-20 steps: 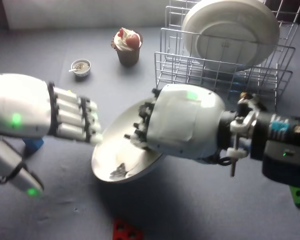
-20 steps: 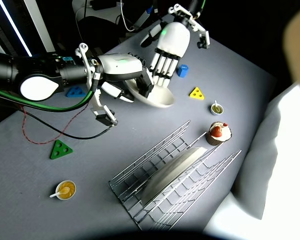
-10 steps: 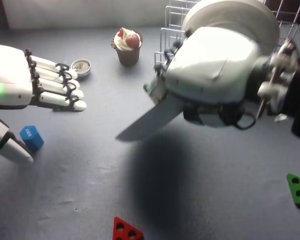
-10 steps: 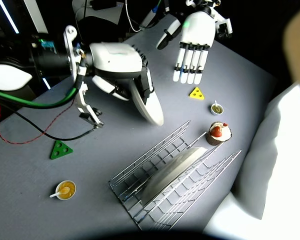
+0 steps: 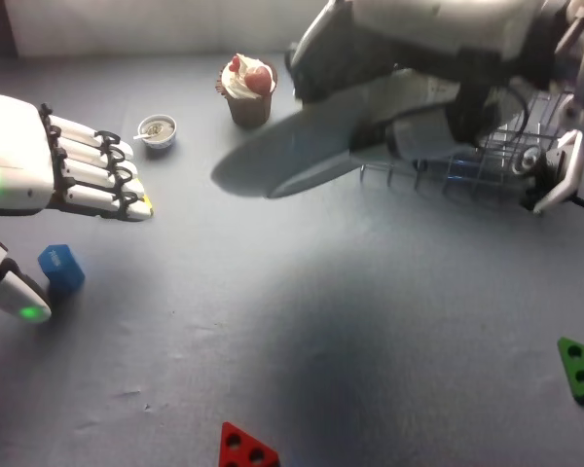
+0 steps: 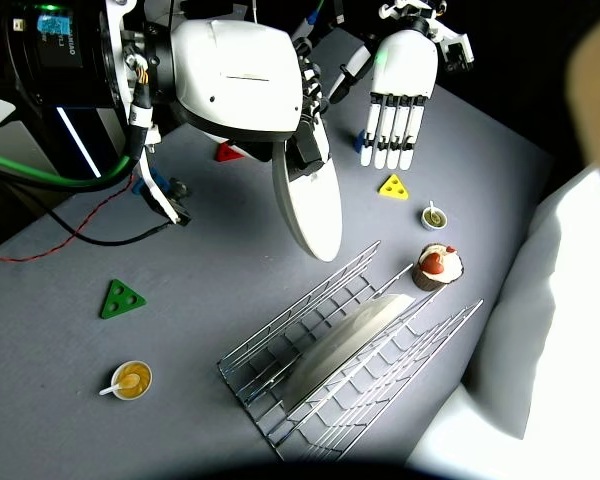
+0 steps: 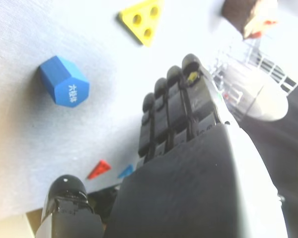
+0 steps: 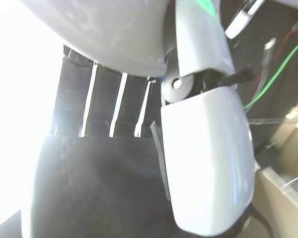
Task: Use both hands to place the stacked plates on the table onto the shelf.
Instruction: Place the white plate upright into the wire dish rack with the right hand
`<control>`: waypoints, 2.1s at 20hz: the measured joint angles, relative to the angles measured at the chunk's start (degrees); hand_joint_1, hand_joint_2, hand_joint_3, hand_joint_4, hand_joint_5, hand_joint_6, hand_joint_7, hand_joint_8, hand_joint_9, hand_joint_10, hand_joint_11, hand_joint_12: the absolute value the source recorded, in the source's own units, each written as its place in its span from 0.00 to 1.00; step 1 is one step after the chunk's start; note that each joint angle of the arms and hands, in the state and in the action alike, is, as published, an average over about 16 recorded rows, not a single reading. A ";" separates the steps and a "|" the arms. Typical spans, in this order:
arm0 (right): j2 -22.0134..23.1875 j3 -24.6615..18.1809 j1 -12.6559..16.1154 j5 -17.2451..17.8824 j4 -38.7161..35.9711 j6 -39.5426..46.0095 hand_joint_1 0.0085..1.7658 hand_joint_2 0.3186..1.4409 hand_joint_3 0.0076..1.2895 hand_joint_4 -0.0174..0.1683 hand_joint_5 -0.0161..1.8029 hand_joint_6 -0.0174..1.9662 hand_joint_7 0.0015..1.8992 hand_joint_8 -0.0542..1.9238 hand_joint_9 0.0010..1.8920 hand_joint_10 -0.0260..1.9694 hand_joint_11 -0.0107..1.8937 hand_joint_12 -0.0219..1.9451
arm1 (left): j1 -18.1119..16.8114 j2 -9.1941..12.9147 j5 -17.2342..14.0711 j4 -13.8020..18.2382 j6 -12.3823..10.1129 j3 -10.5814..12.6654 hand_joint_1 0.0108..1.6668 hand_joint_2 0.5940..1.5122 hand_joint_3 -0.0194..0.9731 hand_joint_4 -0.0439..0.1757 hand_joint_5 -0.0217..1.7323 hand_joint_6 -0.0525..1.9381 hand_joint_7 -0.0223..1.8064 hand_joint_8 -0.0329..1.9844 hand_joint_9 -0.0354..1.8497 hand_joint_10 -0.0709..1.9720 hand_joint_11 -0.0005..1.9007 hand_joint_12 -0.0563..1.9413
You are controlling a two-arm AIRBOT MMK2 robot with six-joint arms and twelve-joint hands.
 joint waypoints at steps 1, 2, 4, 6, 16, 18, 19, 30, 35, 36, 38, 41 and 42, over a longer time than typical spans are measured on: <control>0.17 0.13 0.79 -0.44 1.68 0.60 0.81 0.58 0.00 0.06 0.53 0.46 0.62 0.22 0.60 0.38 0.56 0.56 | 0.02 -0.03 0.18 0.06 0.00 0.14 0.00 0.42 0.02 0.20 0.11 0.04 0.13 0.02 0.13 0.04 0.09 0.03; 0.31 0.32 1.53 -0.87 3.29 1.16 0.81 0.58 0.00 0.05 0.53 0.46 0.62 0.23 0.60 0.38 0.55 0.58 | 0.04 -0.05 0.35 0.09 0.00 0.27 0.00 0.42 0.02 0.20 0.11 0.04 0.13 0.02 0.13 0.04 0.09 0.03; 0.50 0.92 2.86 -1.65 6.13 2.47 0.81 0.58 0.00 0.05 0.53 0.46 0.61 0.23 0.59 0.38 0.54 0.63 | 0.07 -0.08 0.63 0.03 0.00 0.49 0.00 0.42 0.02 0.20 0.11 0.04 0.14 0.02 0.13 0.04 0.10 0.03; 0.66 1.75 4.04 -2.39 8.44 4.25 0.82 0.58 0.00 0.05 0.53 0.46 0.61 0.23 0.59 0.38 0.53 0.66 | 0.09 -0.09 0.78 -0.11 0.00 0.67 0.00 0.42 0.02 0.20 0.12 0.04 0.14 0.02 0.13 0.04 0.10 0.03; 0.70 7.86 7.87 -6.45 15.67 14.76 0.83 0.58 0.00 0.05 0.54 0.43 0.62 0.23 0.60 0.36 0.53 0.67 | -0.02 -0.15 1.13 -0.10 0.01 1.08 0.00 0.42 0.02 0.20 0.11 0.04 0.12 0.02 0.12 0.04 0.09 0.03; 0.69 9.27 8.22 -7.19 16.60 16.62 0.83 0.58 0.00 0.05 0.54 0.43 0.63 0.23 0.60 0.36 0.53 0.62 | -0.06 -0.19 1.16 -0.06 0.02 1.08 0.00 0.42 0.02 0.20 0.10 0.04 0.12 0.02 0.12 0.04 0.09 0.03; 0.68 9.91 8.36 -7.54 17.05 17.44 0.83 0.58 0.00 0.05 0.54 0.42 0.63 0.22 0.60 0.35 0.54 0.59 | -0.08 -0.21 1.17 -0.05 0.02 1.08 0.00 0.42 0.02 0.20 0.10 0.04 0.12 0.02 0.12 0.04 0.09 0.03; 0.44 14.95 9.15 -9.65 22.49 19.64 0.83 0.58 0.00 0.05 0.54 0.40 0.66 0.18 0.63 0.31 0.57 0.50 | -0.21 -0.51 1.33 0.04 0.22 1.07 0.00 0.42 0.02 0.20 0.10 0.04 0.12 0.02 0.12 0.04 0.09 0.03; 0.35 16.34 9.21 -10.35 23.48 19.63 0.83 0.58 0.00 0.05 0.54 0.40 0.65 0.18 0.63 0.31 0.55 0.61 | -0.21 -0.71 1.43 0.03 0.36 1.03 0.00 0.42 0.02 0.20 0.09 0.04 0.12 0.02 0.12 0.04 0.09 0.03; 0.33 16.57 9.21 -10.51 23.61 19.63 0.83 0.58 0.00 0.05 0.54 0.40 0.65 0.17 0.63 0.30 0.54 0.64 | -0.21 -0.75 1.45 0.02 0.39 1.02 0.00 0.42 0.02 0.20 0.09 0.04 0.12 0.02 0.12 0.04 0.09 0.03; 0.31 16.99 9.20 -10.79 23.79 19.62 0.83 0.58 0.00 0.05 0.53 0.40 0.65 0.18 0.63 0.29 0.52 0.69 | -0.21 -0.84 1.50 0.02 0.44 1.01 0.00 0.42 0.02 0.20 0.09 0.04 0.12 0.02 0.12 0.04 0.09 0.03; 0.31 17.47 9.13 -11.11 24.01 19.61 0.84 0.58 0.00 0.05 0.53 0.40 0.63 0.22 0.62 0.32 0.52 0.70 | -0.21 -0.96 1.56 0.01 0.46 0.98 0.00 0.42 0.02 0.20 0.09 0.04 0.12 0.02 0.13 0.04 0.09 0.04; 0.31 17.61 9.08 -11.22 24.08 19.61 0.84 0.58 0.00 0.05 0.53 0.40 0.63 0.23 0.61 0.32 0.52 0.70 | -0.21 -1.00 1.58 0.01 0.46 0.98 0.00 0.42 0.02 0.20 0.09 0.04 0.12 0.02 0.13 0.04 0.09 0.04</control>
